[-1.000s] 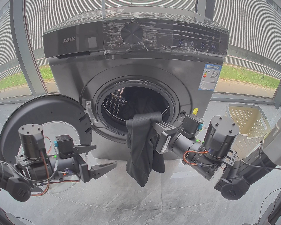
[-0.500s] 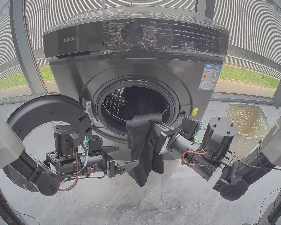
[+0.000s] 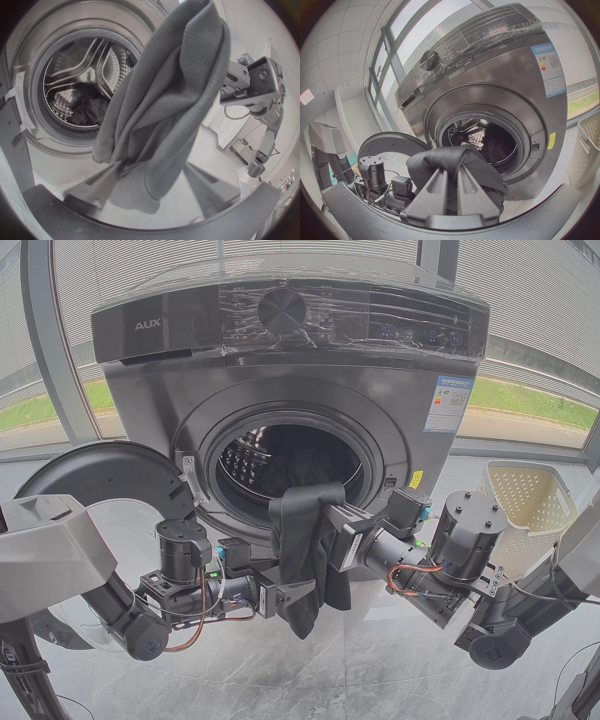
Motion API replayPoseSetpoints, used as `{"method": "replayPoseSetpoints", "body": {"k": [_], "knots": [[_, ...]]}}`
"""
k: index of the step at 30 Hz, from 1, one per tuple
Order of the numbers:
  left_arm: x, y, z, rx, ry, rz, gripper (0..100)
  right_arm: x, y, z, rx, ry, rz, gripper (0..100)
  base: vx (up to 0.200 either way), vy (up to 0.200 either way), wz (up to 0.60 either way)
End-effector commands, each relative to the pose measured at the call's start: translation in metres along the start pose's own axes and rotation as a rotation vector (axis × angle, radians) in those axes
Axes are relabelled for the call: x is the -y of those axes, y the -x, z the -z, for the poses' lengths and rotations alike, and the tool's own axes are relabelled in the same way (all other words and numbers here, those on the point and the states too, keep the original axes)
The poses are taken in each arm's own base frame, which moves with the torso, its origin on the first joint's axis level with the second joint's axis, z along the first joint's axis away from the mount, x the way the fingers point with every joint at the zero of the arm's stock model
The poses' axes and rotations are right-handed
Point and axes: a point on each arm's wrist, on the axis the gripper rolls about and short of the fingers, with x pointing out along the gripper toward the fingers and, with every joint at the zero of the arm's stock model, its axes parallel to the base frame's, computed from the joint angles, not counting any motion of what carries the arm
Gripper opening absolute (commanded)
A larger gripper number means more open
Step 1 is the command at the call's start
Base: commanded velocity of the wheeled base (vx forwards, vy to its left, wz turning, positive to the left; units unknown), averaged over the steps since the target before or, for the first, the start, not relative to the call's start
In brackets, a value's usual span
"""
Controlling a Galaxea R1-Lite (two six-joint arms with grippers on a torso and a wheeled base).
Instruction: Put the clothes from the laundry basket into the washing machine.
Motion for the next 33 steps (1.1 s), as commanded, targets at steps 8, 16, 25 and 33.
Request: {"method": "replayPoseSetpoints", "body": {"k": [8,16,25,33], "knots": [[0.005,-0.006,0.01,0.028,-0.015,-0.007,0,0.004,0.003,0.002,-0.011,0.002,0.009,0,0.0,0.0,0.0],[0.032,0.059,0.001,0.101,-0.052,0.039,0,0.009,-0.001,0.011,-0.029,0.006,0.022,0,0.0,0.0,0.0],[0.043,0.086,-0.013,0.257,-0.073,0.111,0,0.014,-0.008,0.031,-0.072,0.01,0.037,100,0.0,0.0,0.0],[0.028,0.075,-0.028,0.318,-0.068,0.078,0,0.024,-0.001,0.045,-0.113,0.009,0.035,100,0.0,0.0,0.0]]}}
